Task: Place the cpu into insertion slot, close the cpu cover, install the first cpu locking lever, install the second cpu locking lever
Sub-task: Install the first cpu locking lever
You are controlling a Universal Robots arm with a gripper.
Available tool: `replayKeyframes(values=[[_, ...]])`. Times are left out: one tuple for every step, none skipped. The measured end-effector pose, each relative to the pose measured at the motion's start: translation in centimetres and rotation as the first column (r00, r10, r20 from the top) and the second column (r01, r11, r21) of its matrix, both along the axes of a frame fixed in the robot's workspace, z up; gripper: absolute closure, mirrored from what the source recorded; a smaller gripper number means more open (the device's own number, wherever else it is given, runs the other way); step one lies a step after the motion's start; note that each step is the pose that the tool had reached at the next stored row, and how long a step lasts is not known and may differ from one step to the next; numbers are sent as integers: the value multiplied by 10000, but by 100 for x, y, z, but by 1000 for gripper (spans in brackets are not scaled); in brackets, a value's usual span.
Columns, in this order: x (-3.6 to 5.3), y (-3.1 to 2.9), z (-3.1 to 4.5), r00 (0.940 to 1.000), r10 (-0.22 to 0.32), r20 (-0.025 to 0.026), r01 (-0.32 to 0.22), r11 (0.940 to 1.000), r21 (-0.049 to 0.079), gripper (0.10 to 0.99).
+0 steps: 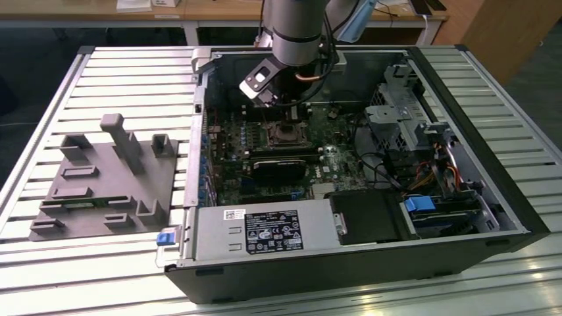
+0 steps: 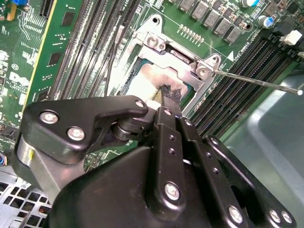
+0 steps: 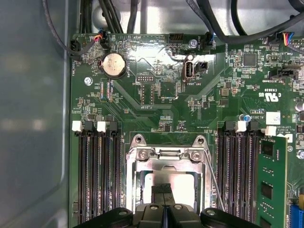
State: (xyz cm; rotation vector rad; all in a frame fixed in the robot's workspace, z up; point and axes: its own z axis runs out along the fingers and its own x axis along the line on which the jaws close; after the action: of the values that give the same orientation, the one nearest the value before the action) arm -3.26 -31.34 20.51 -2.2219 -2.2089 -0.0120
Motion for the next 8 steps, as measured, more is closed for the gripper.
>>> replayKeyframes(values=[[0, 0, 4, 10000, 0, 0, 0, 10000, -4, 980], [0, 0, 10, 10000, 0, 1, 0, 10000, -5, 980], [1, 0, 20, 10000, -1, 1, 1, 10000, -6, 980], [1, 0, 30, 10000, -1, 2, 1, 10000, -6, 980], [1, 0, 42, 10000, -1, 2, 1, 10000, -6, 980], [1, 0, 59, 10000, -1, 1, 1, 10000, -7, 980], [1, 0, 77, 10000, -1, 1, 1, 10000, -7, 980], [1, 0, 98, 10000, -1, 2, 1, 10000, -6, 980]])
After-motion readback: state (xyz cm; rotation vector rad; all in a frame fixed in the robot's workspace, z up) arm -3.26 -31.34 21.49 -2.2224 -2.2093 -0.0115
